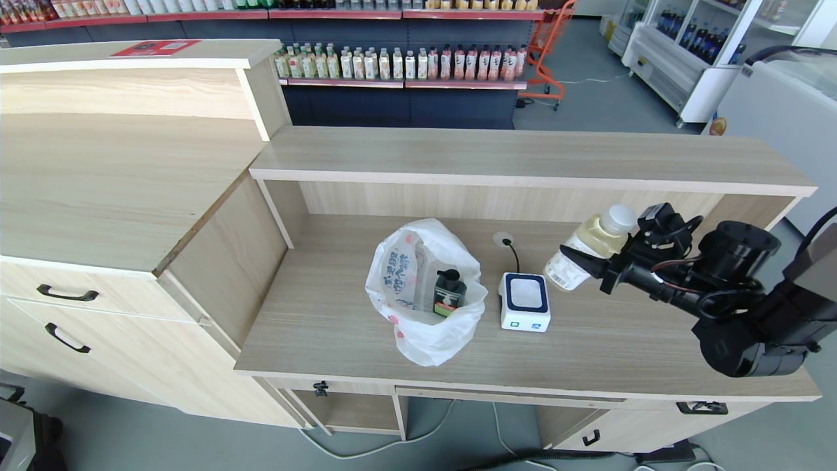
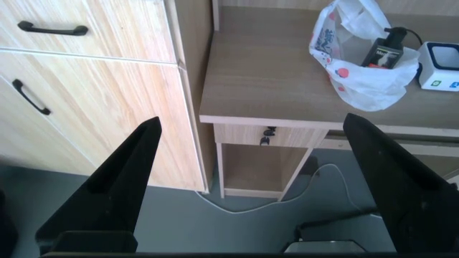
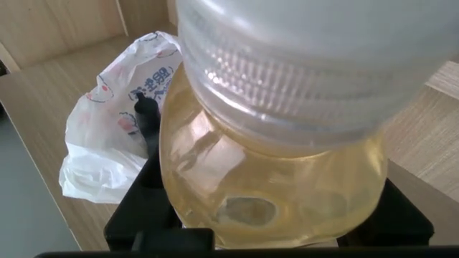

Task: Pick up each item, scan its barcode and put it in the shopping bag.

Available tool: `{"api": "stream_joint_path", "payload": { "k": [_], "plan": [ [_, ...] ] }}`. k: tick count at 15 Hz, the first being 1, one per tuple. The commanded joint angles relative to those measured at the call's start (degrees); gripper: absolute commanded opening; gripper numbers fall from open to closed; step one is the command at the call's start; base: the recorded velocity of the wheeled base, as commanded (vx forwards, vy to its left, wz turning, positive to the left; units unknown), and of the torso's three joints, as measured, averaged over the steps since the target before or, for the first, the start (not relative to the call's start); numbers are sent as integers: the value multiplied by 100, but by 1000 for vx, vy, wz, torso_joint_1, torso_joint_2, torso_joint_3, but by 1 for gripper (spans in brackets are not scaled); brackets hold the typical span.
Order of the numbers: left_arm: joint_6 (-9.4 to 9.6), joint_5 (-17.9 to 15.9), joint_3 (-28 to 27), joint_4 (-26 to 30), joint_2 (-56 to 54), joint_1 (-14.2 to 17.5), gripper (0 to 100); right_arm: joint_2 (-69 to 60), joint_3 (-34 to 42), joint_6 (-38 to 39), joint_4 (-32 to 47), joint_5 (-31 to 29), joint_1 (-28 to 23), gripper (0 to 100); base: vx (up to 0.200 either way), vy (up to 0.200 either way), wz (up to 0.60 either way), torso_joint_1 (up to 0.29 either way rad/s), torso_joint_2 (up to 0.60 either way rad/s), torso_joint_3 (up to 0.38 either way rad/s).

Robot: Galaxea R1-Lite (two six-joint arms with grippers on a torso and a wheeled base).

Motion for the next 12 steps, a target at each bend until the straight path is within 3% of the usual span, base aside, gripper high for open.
{"api": "stream_joint_path", "payload": {
  "k": [1, 8, 12],
  "plan": [
    [0, 1, 1, -1, -2, 0, 100, -145, 48, 87, 7, 2, 14, 0, 200, 0, 0, 2, -2, 2],
    [-18, 1, 1, -1, -2, 0, 100, -268, 286, 210, 60, -33, 49, 0, 200, 0, 0, 4, 0, 2],
    [-18, 1, 1, -1, -2, 0, 100, -479, 910, 1299, 69, -771, 690, 0, 0, 0, 0, 0, 0, 0]
  ]
}}
